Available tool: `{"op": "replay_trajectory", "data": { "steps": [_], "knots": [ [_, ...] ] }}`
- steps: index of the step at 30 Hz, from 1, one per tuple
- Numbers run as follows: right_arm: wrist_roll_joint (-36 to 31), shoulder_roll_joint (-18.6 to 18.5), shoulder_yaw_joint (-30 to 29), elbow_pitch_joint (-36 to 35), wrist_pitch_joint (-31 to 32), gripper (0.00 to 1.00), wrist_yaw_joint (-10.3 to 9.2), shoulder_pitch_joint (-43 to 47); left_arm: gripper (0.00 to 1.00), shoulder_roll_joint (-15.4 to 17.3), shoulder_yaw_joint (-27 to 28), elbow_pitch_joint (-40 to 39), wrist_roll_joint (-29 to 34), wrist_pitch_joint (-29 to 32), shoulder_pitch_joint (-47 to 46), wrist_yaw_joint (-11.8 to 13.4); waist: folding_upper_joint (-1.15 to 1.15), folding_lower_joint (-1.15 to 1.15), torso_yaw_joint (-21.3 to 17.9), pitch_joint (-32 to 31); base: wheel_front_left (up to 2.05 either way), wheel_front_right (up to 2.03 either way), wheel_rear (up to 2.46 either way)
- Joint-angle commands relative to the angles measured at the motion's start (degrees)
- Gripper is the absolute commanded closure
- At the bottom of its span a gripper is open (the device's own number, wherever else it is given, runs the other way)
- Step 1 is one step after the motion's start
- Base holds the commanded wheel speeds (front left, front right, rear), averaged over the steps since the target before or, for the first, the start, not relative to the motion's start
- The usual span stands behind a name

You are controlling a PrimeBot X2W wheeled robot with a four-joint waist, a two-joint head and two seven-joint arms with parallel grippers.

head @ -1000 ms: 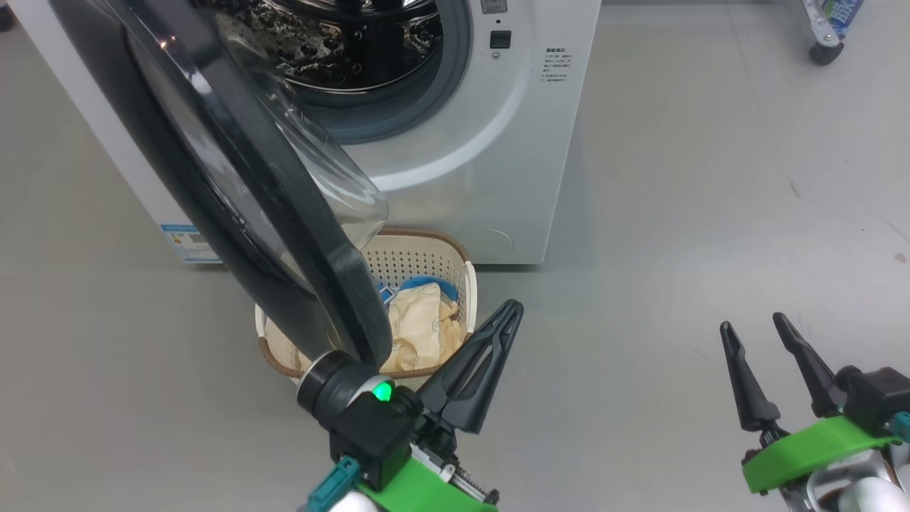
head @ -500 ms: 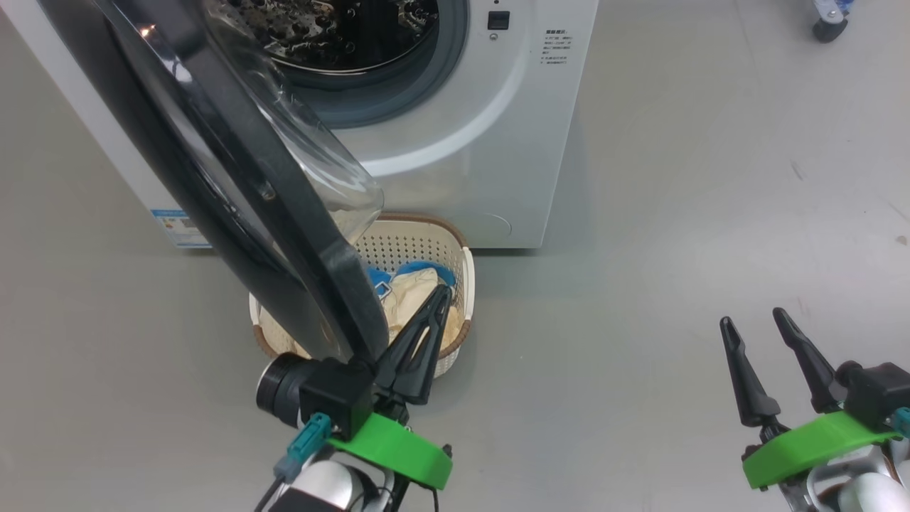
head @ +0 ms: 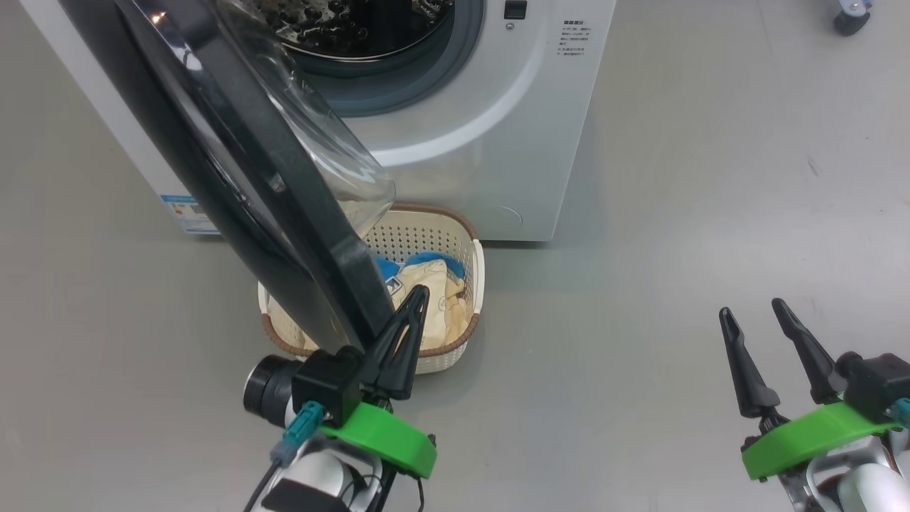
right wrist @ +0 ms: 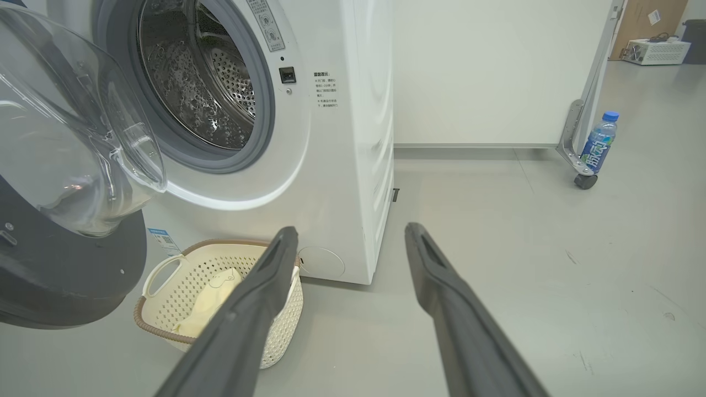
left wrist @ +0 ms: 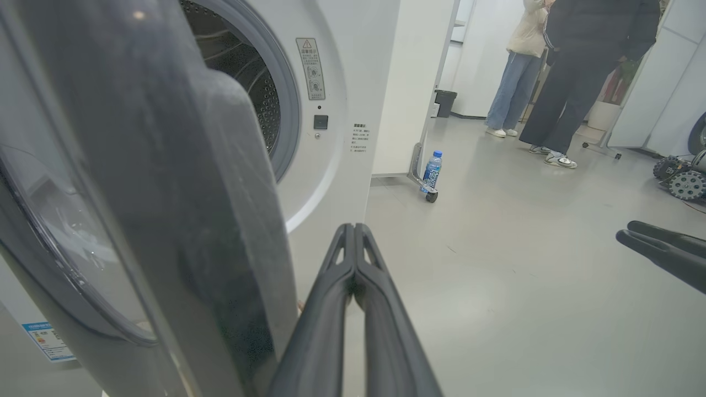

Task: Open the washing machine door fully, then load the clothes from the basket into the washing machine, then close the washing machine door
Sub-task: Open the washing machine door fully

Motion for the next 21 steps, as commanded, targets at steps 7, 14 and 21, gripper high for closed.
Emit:
{"op": "replay_trajectory", "data": {
  "steps": [7,14,21],
  "knots": [
    [0.6,-1.6,1.2,-1.0,-0.6,0.00,-0.01,-2.1,1.00,0.6,2.5,-0.4,-1.1,-0.8,-2.8,1.0,0.00,0.00,1.2,-0.7,0.00,0.00,0.00],
    [1.3,-1.7,1.3,-0.9,-0.6,0.00,-0.01,-2.2,1.00,1.2,3.5,0.6,-1.7,-0.8,-2.4,2.2,0.00,0.00,1.7,-0.9,0.00,0.00,0.00],
    [1.3,-1.6,1.2,-1.0,-0.6,0.00,-0.01,-2.0,1.00,1.6,3.3,0.7,-1.8,-0.8,-2.4,2.6,0.00,0.00,1.9,-0.7,0.00,0.00,0.00]
  ]
}}
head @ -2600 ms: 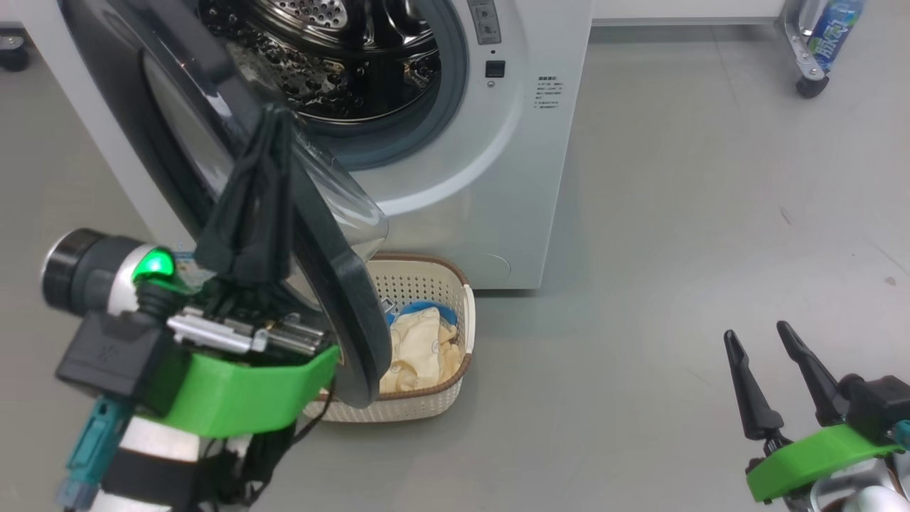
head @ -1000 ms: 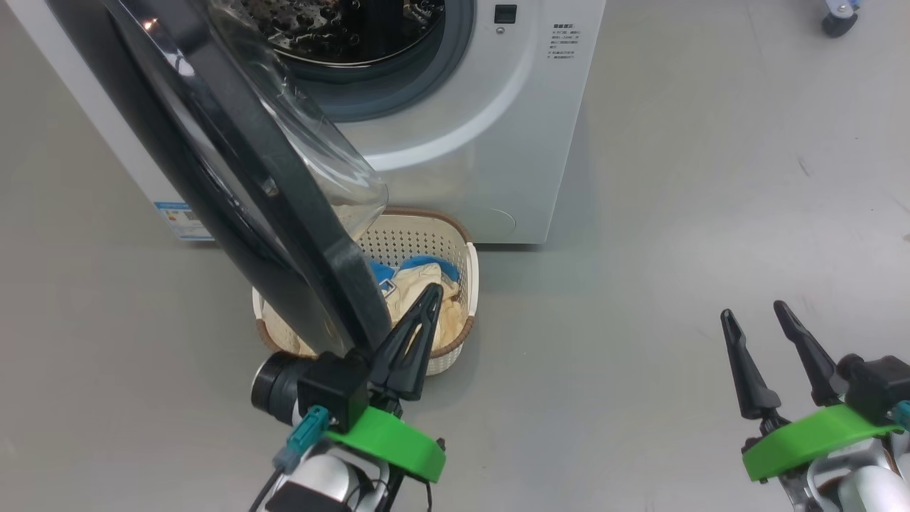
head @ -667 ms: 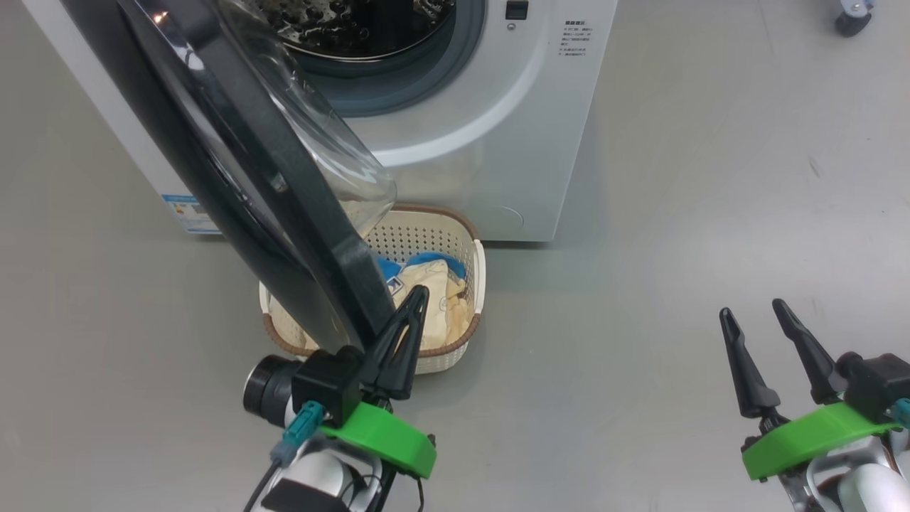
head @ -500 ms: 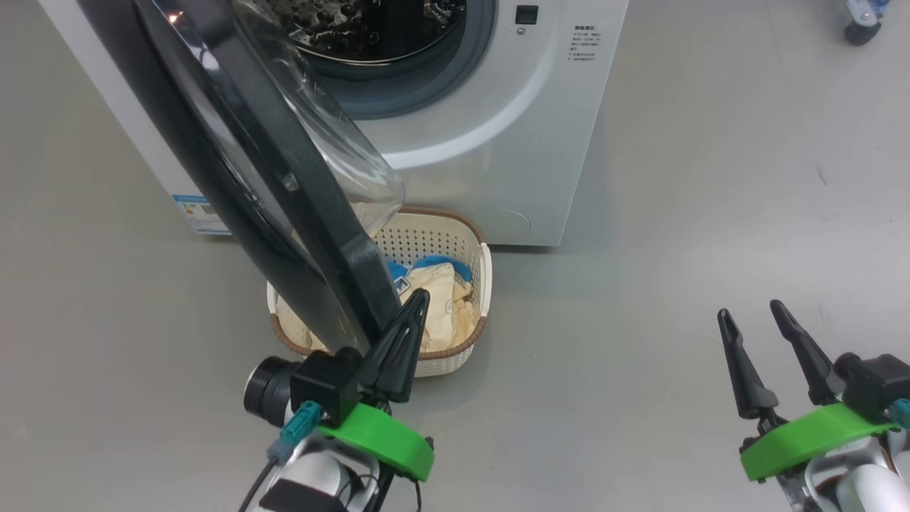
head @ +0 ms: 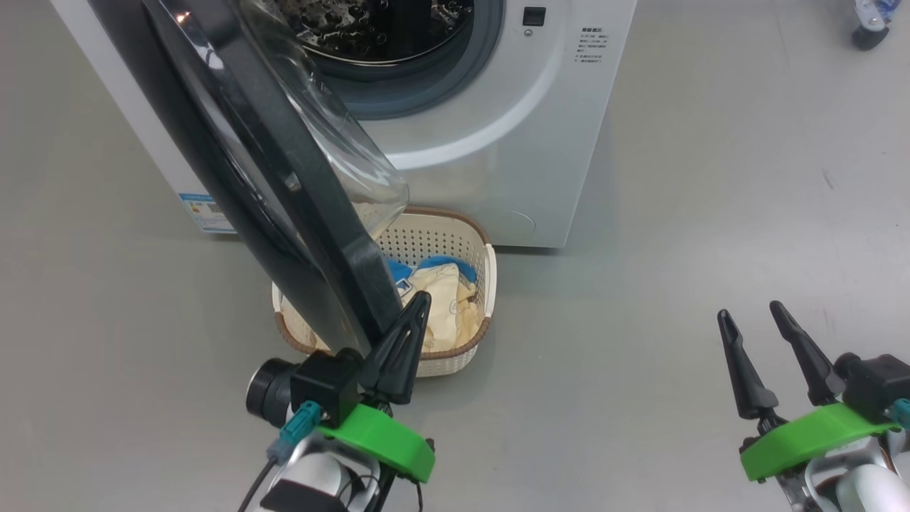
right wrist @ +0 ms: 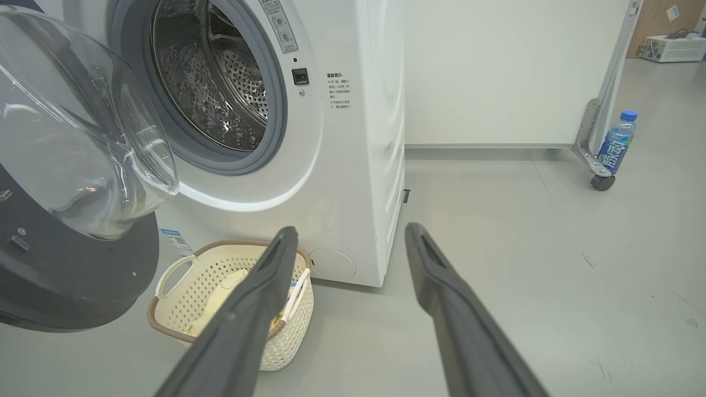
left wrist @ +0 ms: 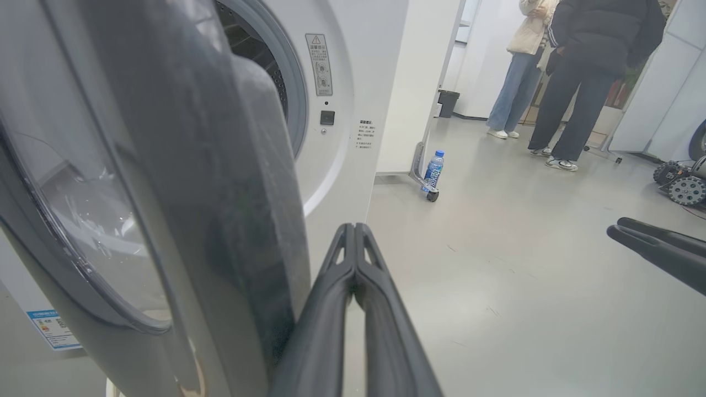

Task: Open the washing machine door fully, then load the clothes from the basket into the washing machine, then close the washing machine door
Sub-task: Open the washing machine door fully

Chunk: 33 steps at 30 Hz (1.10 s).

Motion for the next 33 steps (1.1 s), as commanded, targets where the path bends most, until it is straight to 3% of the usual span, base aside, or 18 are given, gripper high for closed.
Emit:
{"op": "replay_trajectory", "data": {
  "steps": [1,26,33],
  "knots": [
    [0.3,-1.5,0.7,-1.6,-0.6,0.00,-0.01,-1.9,1.00,1.4,3.1,-1.1,-0.3,-0.4,-2.4,1.0,0.00,0.00,0.1,0.0,0.00,0.00,0.00],
    [0.4,-1.3,0.9,-1.6,-0.6,0.00,-0.01,-2.2,1.00,2.5,2.6,-3.8,-0.2,0.6,-1.9,3.7,0.00,0.00,2.3,0.4,0.00,0.00,0.00],
    [0.4,-1.4,0.7,-1.5,-0.6,0.00,-0.01,-2.2,1.00,3.3,3.2,-5.2,0.2,1.2,-1.5,5.4,0.00,0.00,3.5,0.7,0.00,0.00,0.00]
  ]
}}
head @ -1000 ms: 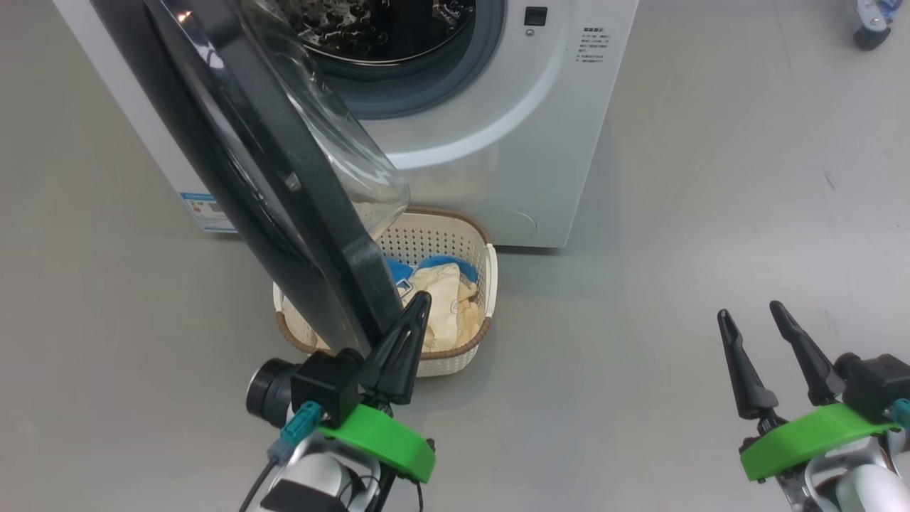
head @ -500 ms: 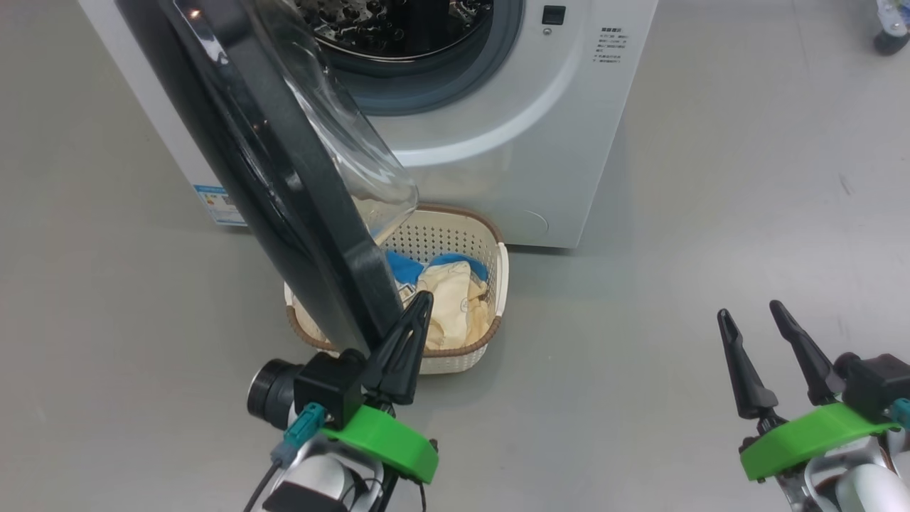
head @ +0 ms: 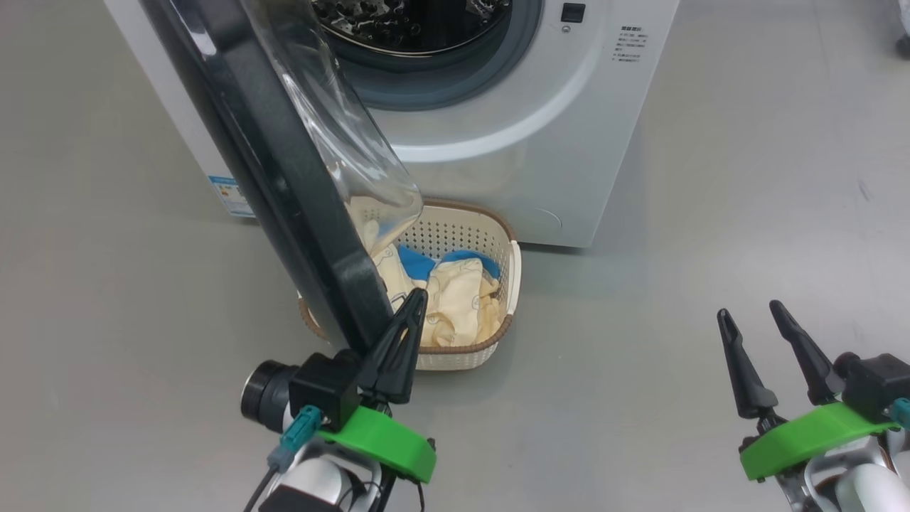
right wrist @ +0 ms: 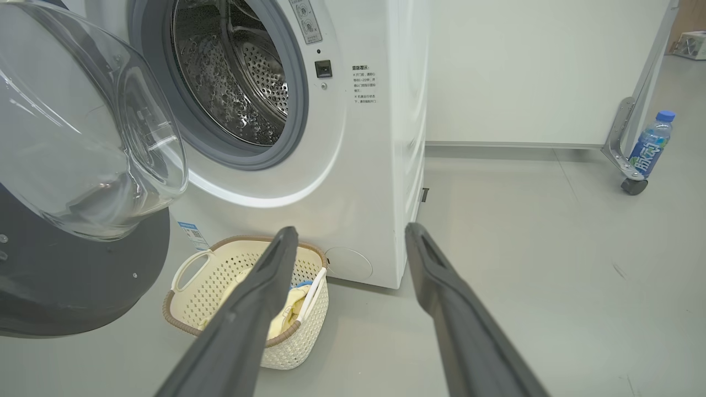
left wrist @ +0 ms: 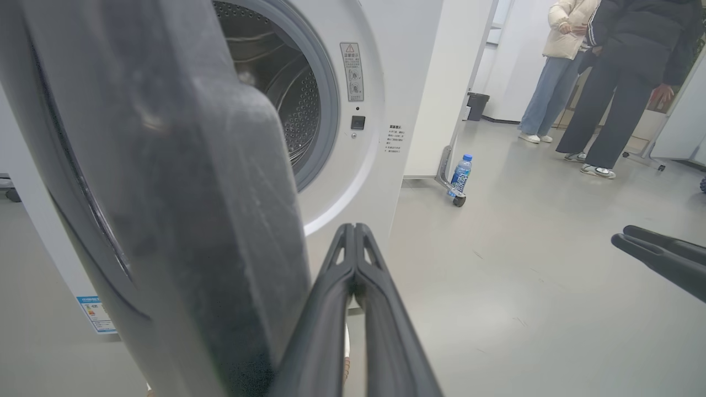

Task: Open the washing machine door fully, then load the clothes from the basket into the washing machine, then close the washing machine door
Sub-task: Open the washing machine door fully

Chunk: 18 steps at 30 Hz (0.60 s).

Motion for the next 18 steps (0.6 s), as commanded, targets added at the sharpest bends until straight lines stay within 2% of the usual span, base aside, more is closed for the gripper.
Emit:
{"op": "replay_trajectory", "data": {
  "steps": [1,18],
  "knots": [
    [0.4,-1.4,0.6,-1.5,-0.6,0.00,-0.01,-2.2,1.00,2.3,4.4,-1.8,0.2,0.0,-2.0,1.6,0.00,0.00,0.4,0.1,0.00,0.00,0.00],
    [0.7,-1.9,0.7,-1.3,-0.6,0.00,-0.01,-1.7,1.00,3.8,8.0,-2.5,-0.4,-0.2,0.8,7.1,0.00,0.00,6.0,0.0,0.00,0.00,0.00]
  ]
}}
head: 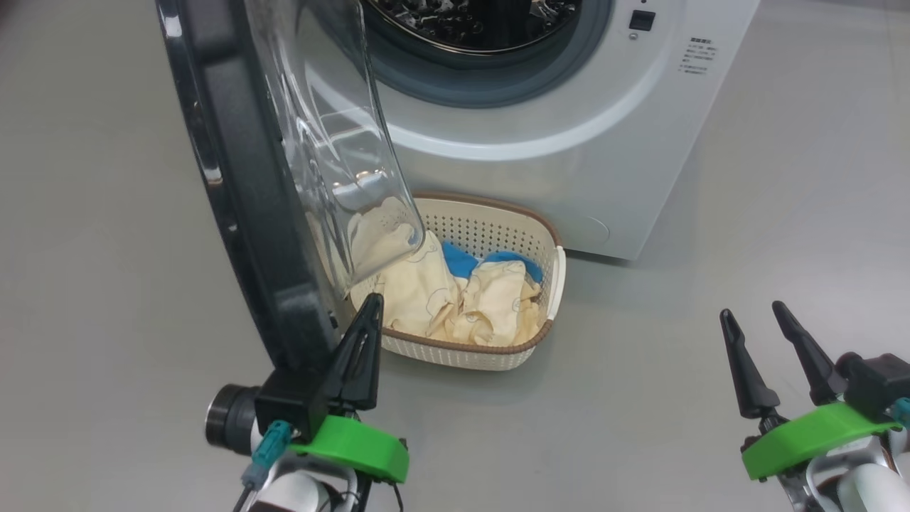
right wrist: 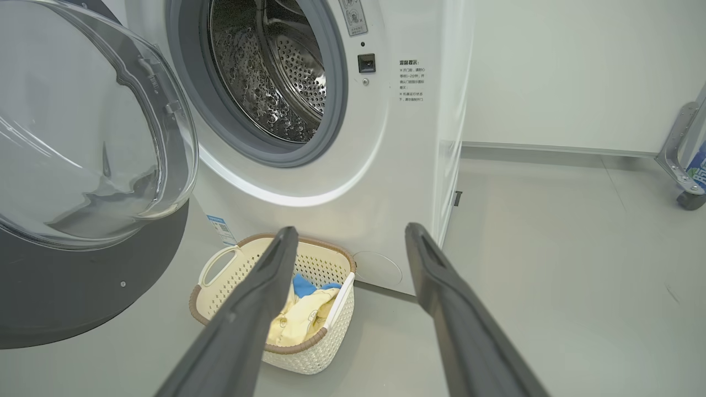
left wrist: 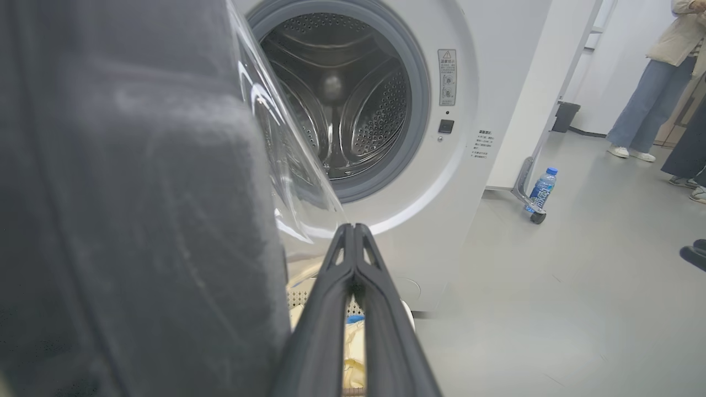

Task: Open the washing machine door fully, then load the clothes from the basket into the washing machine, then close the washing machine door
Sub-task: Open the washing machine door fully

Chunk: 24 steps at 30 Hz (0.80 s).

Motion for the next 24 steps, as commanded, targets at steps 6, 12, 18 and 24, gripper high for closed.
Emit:
{"op": "replay_trajectory", "data": {
  "steps": [6,12,18,24],
  "knots": [
    [0.3,-2.0,1.0,-1.4,-0.6,0.00,-0.01,-1.1,1.00,3.0,7.0,-0.3,-1.4,0.3,-0.7,3.2,0.00,0.00,3.6,-1.0,0.00,0.00,0.00],
    [0.4,-2.1,1.3,-1.2,-0.6,0.00,-0.01,-0.6,1.00,4.3,9.1,-0.4,-2.7,0.2,0.7,4.1,0.00,0.00,5.1,-1.8,0.00,0.00,0.00],
    [0.5,-2.4,1.5,-1.3,-0.6,0.00,-0.01,-0.3,1.00,5.9,12.0,0.6,-4.4,0.2,1.1,5.0,0.00,0.00,5.8,-1.9,0.00,0.00,0.00],
    [0.7,-3.2,1.7,-1.5,-0.6,0.00,-0.01,-0.4,1.00,7.7,15.4,3.2,-6.6,-0.2,-0.1,5.0,0.00,0.00,6.2,-0.9,0.00,0.00,0.00]
  ]
}}
